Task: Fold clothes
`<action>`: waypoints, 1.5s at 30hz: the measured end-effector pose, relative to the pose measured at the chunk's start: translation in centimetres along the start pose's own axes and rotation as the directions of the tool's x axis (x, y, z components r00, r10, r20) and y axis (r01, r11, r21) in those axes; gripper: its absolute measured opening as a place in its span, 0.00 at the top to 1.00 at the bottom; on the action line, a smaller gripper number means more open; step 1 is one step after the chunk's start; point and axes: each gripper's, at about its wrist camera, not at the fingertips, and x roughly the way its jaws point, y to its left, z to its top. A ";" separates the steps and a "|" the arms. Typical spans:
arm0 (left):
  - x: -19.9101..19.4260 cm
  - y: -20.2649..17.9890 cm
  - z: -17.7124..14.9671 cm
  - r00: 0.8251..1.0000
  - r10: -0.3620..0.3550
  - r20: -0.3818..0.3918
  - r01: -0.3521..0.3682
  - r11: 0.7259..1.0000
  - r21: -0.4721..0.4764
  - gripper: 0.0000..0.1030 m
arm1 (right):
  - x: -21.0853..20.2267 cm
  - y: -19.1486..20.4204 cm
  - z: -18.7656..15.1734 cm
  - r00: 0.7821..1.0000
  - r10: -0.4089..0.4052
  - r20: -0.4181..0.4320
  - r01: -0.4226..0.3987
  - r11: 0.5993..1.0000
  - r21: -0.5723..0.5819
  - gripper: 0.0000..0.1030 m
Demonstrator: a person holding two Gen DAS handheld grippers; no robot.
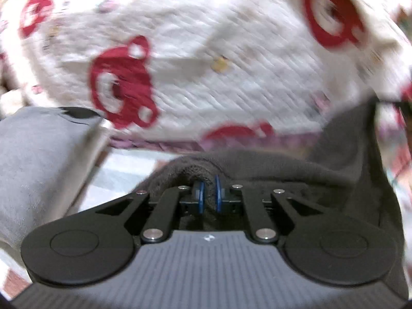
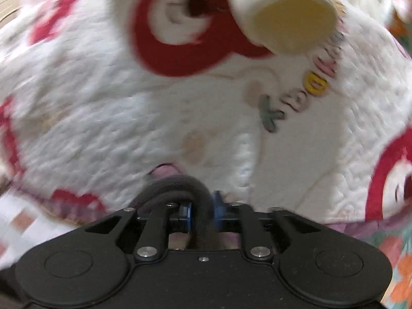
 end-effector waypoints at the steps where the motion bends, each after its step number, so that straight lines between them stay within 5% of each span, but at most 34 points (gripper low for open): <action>1: 0.9 0.6 -0.8 1.000 0.021 -0.022 -0.021 1.000 -0.014 0.75 | 0.8 0.0 -0.5 0.999 0.018 -0.035 -0.018 1.000 -0.007 0.66; 2: 1.7 1.2 -1.8 0.998 0.034 -0.059 -0.035 0.999 -0.018 0.63 | 1.5 0.0 -1.1 0.997 0.032 -0.067 -0.033 0.999 -0.011 0.63; 6: 3.4 3.1 -6.0 0.970 0.094 -0.223 -0.087 0.995 0.042 0.62 | 0.7 -0.7 -5.9 0.984 0.074 -0.160 -0.069 0.997 0.039 0.48; 11: 3.4 5.2 -8.1 0.910 0.145 -0.389 -0.146 0.989 0.027 0.58 | -2.1 -3.8 -13.4 0.954 0.062 -0.293 -0.021 0.990 0.141 0.46; 15: 3.6 6.4 -7.5 0.908 0.087 -0.410 -0.133 0.987 -0.086 0.53 | -5.9 -7.7 -18.4 0.934 0.051 -0.353 0.067 0.947 0.314 0.46; 23: 2.6 6.1 -8.5 0.869 0.060 -0.491 -0.116 0.990 -0.084 0.51 | -11.2 -11.2 -23.8 0.922 0.090 -0.377 0.127 0.849 0.512 0.44; 27: -1.5 7.6 -9.3 0.875 0.036 -0.482 -0.112 0.985 -0.129 0.39 | -12.1 -11.2 -25.3 0.916 0.152 -0.371 0.095 0.818 0.568 0.44; 32: -2.7 9.1 -9.7 0.859 0.147 -0.491 -0.227 0.968 -0.108 0.39 | -12.5 -11.4 -27.0 0.914 0.218 -0.343 0.084 0.726 0.683 0.44; 38: -1.7 9.8 -11.3 0.855 -0.039 -0.518 -0.134 0.947 -0.293 0.34 | -14.2 -9.3 -28.9 0.868 0.334 -0.368 0.124 0.571 0.811 0.44; 41: -1.1 9.2 -11.5 0.860 -0.038 -0.509 -0.121 0.954 -0.275 0.34 | -14.0 -7.8 -29.2 0.851 0.379 -0.363 0.083 0.585 0.807 0.44; 45: -0.3 8.4 -11.9 0.866 -0.037 -0.498 -0.103 0.962 -0.251 0.33 | -13.5 -6.9 -28.7 0.859 0.373 -0.350 0.046 0.626 0.778 0.42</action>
